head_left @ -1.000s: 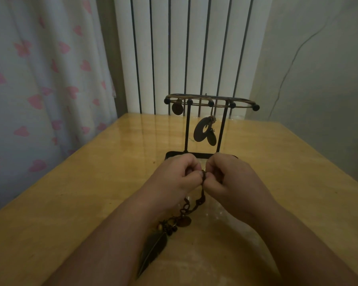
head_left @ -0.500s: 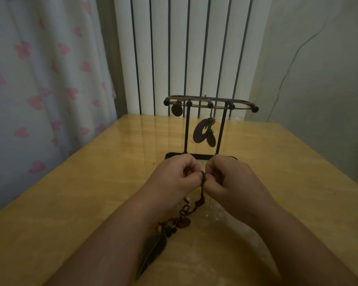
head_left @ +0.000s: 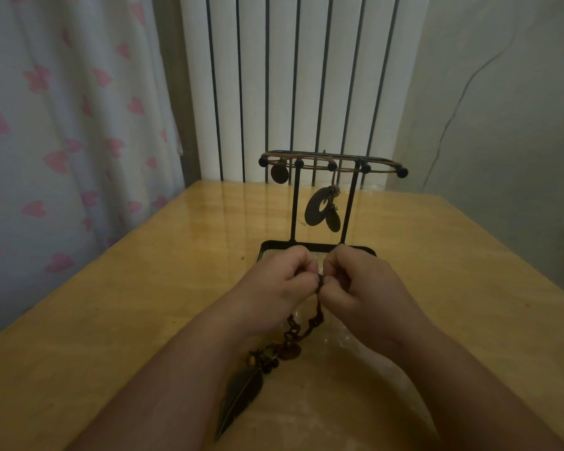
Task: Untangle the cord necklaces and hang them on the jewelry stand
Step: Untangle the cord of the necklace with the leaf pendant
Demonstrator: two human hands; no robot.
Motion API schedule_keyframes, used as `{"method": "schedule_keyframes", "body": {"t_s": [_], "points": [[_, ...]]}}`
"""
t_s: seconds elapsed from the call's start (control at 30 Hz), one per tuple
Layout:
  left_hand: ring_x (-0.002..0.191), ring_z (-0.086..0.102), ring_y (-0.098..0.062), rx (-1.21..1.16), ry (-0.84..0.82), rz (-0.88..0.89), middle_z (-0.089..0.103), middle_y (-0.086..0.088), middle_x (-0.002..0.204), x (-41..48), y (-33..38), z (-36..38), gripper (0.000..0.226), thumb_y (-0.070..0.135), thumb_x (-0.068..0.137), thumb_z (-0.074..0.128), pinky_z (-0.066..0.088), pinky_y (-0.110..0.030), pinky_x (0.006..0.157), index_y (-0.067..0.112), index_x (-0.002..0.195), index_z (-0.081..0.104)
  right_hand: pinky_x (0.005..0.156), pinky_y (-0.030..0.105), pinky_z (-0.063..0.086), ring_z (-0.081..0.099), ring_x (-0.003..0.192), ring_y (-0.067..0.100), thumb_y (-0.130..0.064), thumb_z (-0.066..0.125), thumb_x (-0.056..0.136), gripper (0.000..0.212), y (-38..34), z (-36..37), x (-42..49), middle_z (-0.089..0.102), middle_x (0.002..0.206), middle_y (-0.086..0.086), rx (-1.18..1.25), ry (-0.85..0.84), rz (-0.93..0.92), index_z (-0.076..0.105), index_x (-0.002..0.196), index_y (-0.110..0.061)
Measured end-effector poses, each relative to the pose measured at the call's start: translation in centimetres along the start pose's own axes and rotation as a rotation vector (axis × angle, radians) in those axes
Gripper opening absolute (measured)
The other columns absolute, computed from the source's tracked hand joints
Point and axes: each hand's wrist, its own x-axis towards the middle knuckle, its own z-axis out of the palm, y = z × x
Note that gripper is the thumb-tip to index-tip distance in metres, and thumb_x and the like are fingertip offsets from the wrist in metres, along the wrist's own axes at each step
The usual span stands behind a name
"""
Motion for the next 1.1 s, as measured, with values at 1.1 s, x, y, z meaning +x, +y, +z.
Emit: {"method": "schedule_keyframes", "body": {"t_s": [1.1], "points": [[0.075, 0.048, -0.01, 0.011, -0.033, -0.03, 0.054, 0.003, 0.081, -0.3, -0.1, 0.0, 0.022, 0.018, 0.095, 0.049, 0.041, -0.029, 0.067, 0.03, 0.077, 0.054, 0.059, 0.027, 0.043, 0.046, 0.065, 0.008, -0.037, 0.046, 0.081, 0.012, 0.1, 0.1, 0.2, 0.052, 0.072, -0.007, 0.009, -0.084, 0.031, 0.049, 0.076, -0.027]]}}
